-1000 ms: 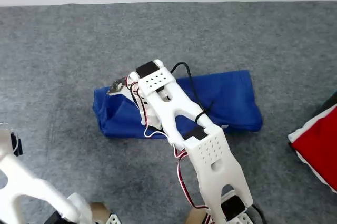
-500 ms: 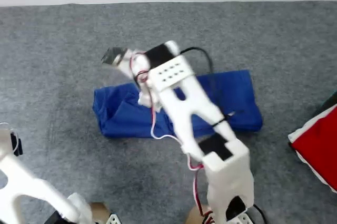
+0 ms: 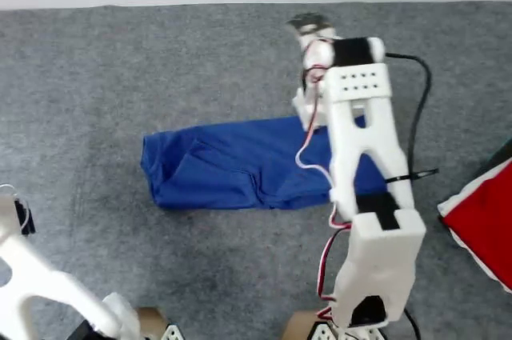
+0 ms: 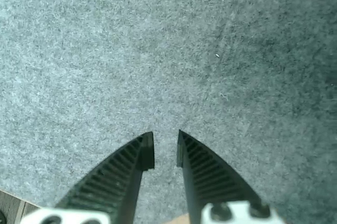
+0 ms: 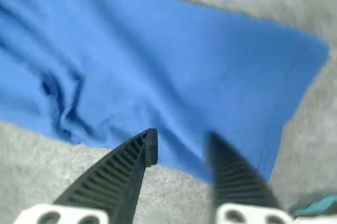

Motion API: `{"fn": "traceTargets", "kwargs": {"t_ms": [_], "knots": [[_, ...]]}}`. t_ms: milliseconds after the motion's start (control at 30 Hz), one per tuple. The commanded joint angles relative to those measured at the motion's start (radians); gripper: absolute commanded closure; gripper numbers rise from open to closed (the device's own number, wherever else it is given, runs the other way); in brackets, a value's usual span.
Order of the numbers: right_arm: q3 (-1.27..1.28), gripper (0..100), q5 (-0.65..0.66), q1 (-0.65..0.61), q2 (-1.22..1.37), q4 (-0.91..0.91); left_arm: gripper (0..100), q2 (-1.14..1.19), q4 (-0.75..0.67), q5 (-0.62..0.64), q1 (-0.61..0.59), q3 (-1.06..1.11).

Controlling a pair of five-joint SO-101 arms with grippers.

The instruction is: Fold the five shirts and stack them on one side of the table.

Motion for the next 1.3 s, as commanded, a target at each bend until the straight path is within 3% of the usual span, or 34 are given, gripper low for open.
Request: {"fn": "traceTargets", "kwargs": {"t_ms": [0, 533, 867, 1267], "knots": [[-0.008, 71.3, -0.083, 0.045, 0.033, -0.019, 91, -0.021, 0.011, 0.008, 0.006, -0.035], [-0.008, 71.1, -0.127, 0.168, 0.214, -0.153, 91, -0.021, 0.006, -0.041, 0.008, -0.035], [-0.008, 71.0, -0.127, 0.173, 0.331, -0.242, 91, -0.021, 0.011, -0.048, 0.008, -0.035], [-0.008, 73.1, -0.127, 0.166, 0.432, -0.188, 91, -0.021, 0.011, -0.048, 0.008, -0.035]]}}
